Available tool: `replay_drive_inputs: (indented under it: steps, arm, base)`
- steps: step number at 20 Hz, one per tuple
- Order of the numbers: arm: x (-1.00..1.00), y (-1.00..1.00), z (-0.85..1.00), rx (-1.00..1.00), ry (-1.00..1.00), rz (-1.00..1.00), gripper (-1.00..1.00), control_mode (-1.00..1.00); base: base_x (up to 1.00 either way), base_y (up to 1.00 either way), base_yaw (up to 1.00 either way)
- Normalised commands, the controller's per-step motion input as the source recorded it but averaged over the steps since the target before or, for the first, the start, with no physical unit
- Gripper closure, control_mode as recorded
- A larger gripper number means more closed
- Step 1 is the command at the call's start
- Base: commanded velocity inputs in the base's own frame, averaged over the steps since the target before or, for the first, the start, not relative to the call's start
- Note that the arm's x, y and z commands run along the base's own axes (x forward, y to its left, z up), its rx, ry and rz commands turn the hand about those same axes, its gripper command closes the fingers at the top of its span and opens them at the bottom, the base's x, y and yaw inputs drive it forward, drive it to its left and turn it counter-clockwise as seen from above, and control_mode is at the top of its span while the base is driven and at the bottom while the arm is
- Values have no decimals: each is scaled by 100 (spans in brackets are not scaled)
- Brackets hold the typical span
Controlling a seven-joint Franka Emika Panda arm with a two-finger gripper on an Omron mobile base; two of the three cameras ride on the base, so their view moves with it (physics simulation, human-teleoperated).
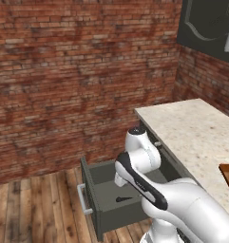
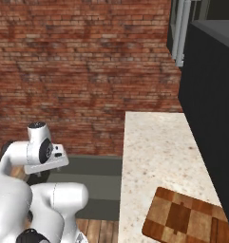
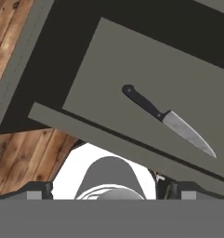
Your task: Pick up the knife from the drawer and place it on the cutting board. Then place the meat from the plate to the cutting board.
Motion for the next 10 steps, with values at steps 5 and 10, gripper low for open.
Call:
replay_drive_inputs:
  steps: [5, 10]
  arm:
    - [11, 2, -49, 1, 0, 3, -100, -100]
    - [21, 3, -51, 0, 0, 3, -100, -100]
  base:
    - [0, 0, 0]
    - [0, 0, 0]
